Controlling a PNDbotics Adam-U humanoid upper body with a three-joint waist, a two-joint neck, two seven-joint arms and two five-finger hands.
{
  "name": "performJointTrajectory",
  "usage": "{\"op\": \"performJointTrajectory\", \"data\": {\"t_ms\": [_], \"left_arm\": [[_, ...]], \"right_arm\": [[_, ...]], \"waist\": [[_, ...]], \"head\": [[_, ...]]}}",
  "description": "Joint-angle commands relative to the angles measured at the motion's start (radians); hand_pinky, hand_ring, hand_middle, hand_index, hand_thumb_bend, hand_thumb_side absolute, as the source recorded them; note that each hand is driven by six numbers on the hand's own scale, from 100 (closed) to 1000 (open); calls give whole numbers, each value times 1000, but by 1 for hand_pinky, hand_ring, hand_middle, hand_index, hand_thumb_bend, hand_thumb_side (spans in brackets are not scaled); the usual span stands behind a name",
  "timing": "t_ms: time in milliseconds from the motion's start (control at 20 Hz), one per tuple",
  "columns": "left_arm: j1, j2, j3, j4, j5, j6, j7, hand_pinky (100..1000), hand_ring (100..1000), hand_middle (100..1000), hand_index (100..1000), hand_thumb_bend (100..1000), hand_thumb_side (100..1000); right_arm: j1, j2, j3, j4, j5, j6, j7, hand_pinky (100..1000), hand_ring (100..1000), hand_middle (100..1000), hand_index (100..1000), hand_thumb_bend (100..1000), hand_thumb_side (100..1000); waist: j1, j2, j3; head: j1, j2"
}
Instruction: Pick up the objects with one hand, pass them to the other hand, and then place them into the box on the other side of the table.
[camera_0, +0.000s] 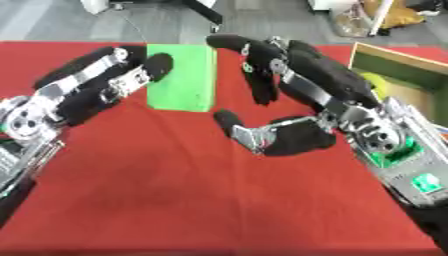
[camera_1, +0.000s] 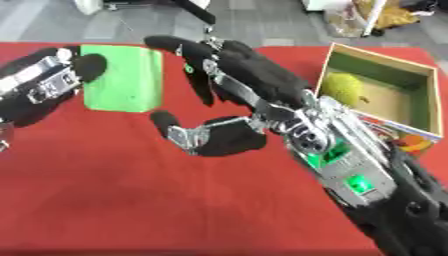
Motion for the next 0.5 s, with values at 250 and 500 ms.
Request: {"op": "performJointTrajectory", "data": {"t_ms": [250, 500], "left_arm": [[-31, 10, 18, -15, 28, 4, 15, 793, 546, 520, 682, 176, 798], [-39, -1, 5, -15, 35, 7, 2, 793, 546, 520, 681, 176, 802]], "right_arm": [[-6, -15, 3, -10, -8, 10, 3, 254, 376, 227, 981, 198, 506], [-5, -1, 8, -10, -1, 40, -43, 241, 367, 217, 973, 200, 484]], "waist": [[-7, -8, 0], [-7, -8, 0]], "head": [[0, 5], [-2, 5]]}}
